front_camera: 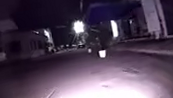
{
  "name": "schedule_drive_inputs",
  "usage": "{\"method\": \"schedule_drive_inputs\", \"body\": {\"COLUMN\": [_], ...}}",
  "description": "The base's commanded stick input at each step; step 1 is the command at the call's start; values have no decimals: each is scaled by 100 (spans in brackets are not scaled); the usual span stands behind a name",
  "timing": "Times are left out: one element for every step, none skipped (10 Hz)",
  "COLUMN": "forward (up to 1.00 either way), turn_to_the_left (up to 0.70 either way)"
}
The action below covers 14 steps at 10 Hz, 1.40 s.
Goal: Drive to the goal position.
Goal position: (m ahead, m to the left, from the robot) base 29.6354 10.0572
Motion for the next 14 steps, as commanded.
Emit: {"method": "schedule_drive_inputs", "body": {"forward": [85, 85, 85, 85, 85, 85, 85, 85, 85, 85, 85, 85, 85, 85], "turn_to_the_left": [0, 0, 0, 0, 0, 0, 0, 0, 0, 0, 0, 0, 0, 0]}}
